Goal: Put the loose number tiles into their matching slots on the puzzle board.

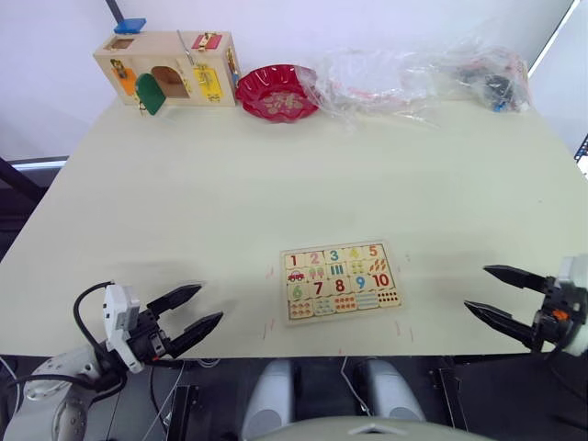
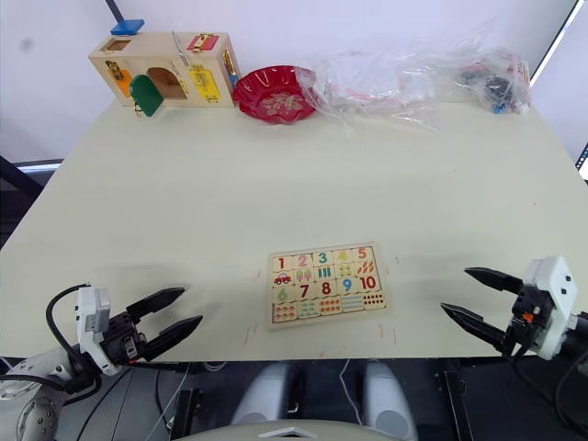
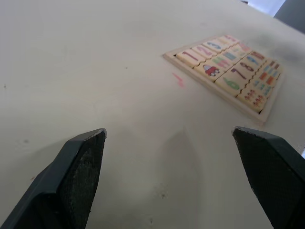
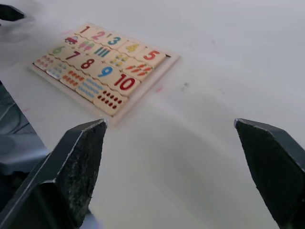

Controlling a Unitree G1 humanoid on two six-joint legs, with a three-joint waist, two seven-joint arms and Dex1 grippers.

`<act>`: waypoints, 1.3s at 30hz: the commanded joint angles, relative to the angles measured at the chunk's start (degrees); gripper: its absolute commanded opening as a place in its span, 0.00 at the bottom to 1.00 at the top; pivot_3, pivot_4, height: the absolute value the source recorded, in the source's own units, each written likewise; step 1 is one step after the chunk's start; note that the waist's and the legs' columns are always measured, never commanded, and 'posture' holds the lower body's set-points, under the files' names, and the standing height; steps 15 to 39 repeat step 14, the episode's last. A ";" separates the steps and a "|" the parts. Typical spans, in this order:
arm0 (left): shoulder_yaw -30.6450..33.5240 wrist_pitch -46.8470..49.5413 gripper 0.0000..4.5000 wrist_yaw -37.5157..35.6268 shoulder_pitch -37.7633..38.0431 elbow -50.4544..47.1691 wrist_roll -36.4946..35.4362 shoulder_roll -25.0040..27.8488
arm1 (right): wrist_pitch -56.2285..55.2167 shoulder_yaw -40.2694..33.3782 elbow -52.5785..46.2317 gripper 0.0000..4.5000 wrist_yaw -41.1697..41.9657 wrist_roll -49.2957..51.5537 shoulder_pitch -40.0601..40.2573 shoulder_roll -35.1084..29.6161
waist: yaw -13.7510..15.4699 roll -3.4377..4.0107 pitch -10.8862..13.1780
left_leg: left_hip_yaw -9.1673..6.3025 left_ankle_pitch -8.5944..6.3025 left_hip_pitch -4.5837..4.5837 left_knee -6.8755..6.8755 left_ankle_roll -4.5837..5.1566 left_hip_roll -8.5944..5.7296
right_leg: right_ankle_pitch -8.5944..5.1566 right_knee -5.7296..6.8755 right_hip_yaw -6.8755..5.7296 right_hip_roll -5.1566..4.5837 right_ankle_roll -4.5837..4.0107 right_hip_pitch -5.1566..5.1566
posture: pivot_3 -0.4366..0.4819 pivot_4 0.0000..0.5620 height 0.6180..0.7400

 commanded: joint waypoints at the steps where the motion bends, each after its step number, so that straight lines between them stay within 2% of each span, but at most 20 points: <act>1: 1.77 -0.13 1.00 0.59 0.04 0.10 0.05 0.71 | -2.93 -2.68 -1.45 0.99 -0.67 1.09 1.62 0.55 | -0.02 -0.03 -0.03 | 0.01 0.00 0.01 0.00 0.00 0.02 | 0.00 0.00 0.02 0.02 0.00 0.00 | 0.48 0.27 1.00; 39: 1.80 -0.14 1.00 1.30 -2.13 1.15 0.45 1.12 | -6.03 -0.54 0.19 0.99 -1.36 1.24 3.16 -0.26 | 0.11 -0.06 -0.05 | 0.04 -0.01 -0.06 -0.01 0.00 0.07 | 0.01 -0.03 0.07 0.07 -0.05 -0.03 | 0.48 0.27 1.00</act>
